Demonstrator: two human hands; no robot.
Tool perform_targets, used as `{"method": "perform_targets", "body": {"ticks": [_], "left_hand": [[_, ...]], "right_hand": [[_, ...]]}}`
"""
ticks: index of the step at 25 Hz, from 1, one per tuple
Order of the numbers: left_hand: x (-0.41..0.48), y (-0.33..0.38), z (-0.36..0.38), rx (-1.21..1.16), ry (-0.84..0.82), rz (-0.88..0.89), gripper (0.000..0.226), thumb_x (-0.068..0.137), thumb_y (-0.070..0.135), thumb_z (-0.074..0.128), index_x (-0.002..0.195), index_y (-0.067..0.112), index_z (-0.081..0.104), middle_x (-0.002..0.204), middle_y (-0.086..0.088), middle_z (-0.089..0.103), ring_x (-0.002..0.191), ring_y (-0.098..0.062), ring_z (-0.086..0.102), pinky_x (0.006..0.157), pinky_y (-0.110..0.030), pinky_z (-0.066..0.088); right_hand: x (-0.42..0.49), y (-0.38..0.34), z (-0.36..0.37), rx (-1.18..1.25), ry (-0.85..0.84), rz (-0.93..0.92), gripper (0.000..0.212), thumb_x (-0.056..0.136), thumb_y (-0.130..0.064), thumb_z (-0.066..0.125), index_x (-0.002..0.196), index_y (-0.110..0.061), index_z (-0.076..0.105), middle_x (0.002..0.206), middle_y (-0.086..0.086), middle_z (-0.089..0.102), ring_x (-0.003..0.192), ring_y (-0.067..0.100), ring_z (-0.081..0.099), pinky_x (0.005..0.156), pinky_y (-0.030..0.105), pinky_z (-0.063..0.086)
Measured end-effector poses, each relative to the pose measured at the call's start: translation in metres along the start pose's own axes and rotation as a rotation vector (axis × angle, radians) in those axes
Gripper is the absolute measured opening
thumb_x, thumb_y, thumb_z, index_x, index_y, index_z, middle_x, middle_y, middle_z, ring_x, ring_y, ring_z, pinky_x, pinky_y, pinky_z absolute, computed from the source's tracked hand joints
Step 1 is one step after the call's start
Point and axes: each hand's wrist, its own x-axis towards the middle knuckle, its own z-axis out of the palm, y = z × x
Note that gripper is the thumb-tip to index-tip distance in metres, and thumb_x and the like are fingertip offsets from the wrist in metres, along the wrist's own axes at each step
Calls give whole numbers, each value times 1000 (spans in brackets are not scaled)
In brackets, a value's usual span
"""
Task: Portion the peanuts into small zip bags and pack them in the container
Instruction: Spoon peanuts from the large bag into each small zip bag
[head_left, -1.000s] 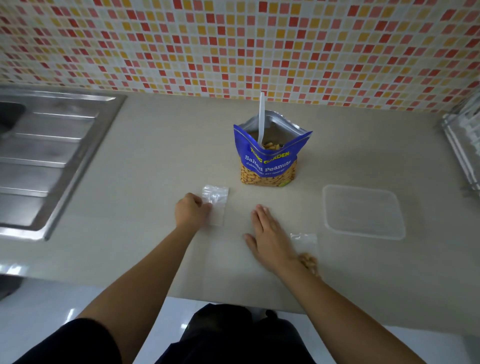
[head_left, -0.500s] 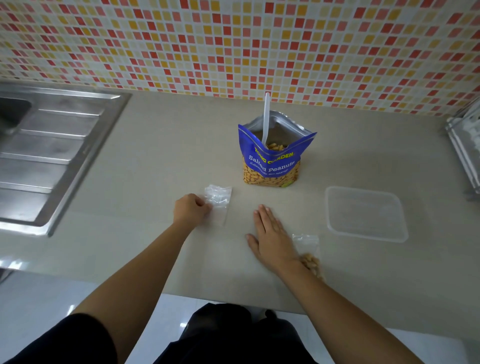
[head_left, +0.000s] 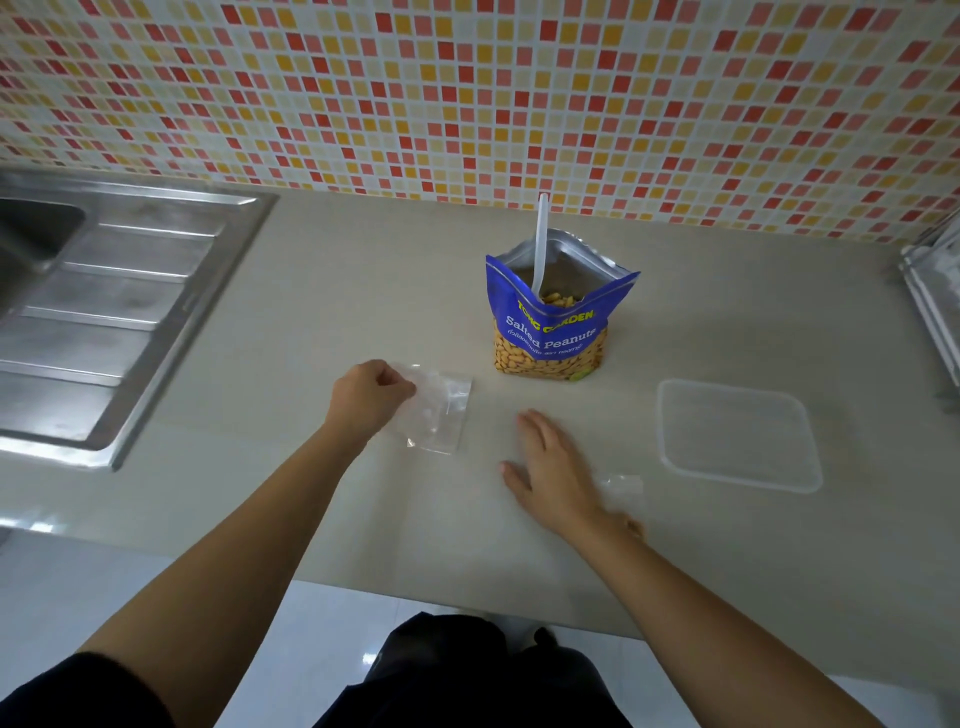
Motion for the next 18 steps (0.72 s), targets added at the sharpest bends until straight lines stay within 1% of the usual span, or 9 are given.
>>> {"method": "perform_targets", "body": {"ticks": [1, 3, 5, 6, 7, 10, 12, 15, 18], "left_hand": [[-5, 9, -7, -46, -28, 44, 10, 78, 14, 65, 71, 12, 59, 70, 1, 61, 69, -16, 54, 58, -20, 40], [-17, 32, -20, -195, -101, 125, 11, 77, 10, 68, 73, 13, 58, 69, -3, 65, 67, -18, 61, 62, -24, 46], [-27, 58, -32, -248, -141, 215, 12, 78, 10, 70, 81, 13, 59, 67, -4, 68, 66, -17, 64, 64, -25, 49], [-31, 72, -36, -234, -162, 267, 14, 78, 11, 71, 86, 13, 60, 66, -3, 69, 65, -15, 65, 63, -23, 50], [-35, 85, -39, -210, -187, 319, 15, 78, 12, 72, 88, 14, 60, 65, 0, 69, 64, -13, 65, 62, -21, 50], [-41, 116, -40, -112, -248, 429, 17, 78, 13, 72, 83, 19, 57, 61, 4, 70, 62, -10, 63, 61, -23, 47], [-42, 128, -38, -37, -259, 468, 24, 77, 13, 73, 79, 19, 50, 65, 1, 72, 63, -12, 63, 61, -24, 47], [-40, 141, -36, -8, -310, 509, 32, 77, 11, 73, 78, 19, 42, 72, -4, 73, 64, -14, 65, 62, -24, 50], [-36, 148, -36, -18, -390, 547, 35, 76, 10, 74, 80, 18, 40, 76, -8, 74, 63, -10, 65, 65, -23, 52]], "right_hand": [[4, -9, -16, 142, 68, 2, 52, 85, -34, 49, 125, -2, 52, 124, 16, 57, 115, 30, 54, 99, 37, 44], [14, -29, -58, 379, 240, -15, 34, 86, -32, 54, 109, -9, 62, 103, 3, 66, 94, 14, 61, 85, 31, 51], [26, -44, -104, 573, 340, 1, 15, 87, -25, 61, 96, -14, 65, 89, -7, 67, 79, 1, 61, 73, 18, 50], [32, -50, -126, 672, 314, 33, 11, 87, -22, 63, 96, -16, 65, 87, -10, 67, 77, -2, 61, 71, 13, 48], [38, -54, -147, 756, 256, 63, 14, 87, -20, 64, 100, -17, 65, 90, -11, 67, 79, -4, 62, 73, 10, 47], [56, -53, -186, 837, 59, 117, 29, 82, -31, 66, 110, -22, 63, 103, -6, 68, 94, 4, 65, 87, 18, 49], [62, -50, -200, 796, 5, 141, 30, 78, -33, 70, 107, -25, 65, 101, -4, 69, 92, 6, 66, 89, 23, 50], [66, -45, -214, 736, -47, 156, 26, 77, -26, 73, 102, -28, 67, 93, -6, 71, 87, 4, 67, 86, 23, 51], [66, -43, -220, 791, -111, 178, 24, 79, -11, 71, 96, -28, 67, 88, -3, 72, 82, 8, 67, 76, 21, 51]]}}
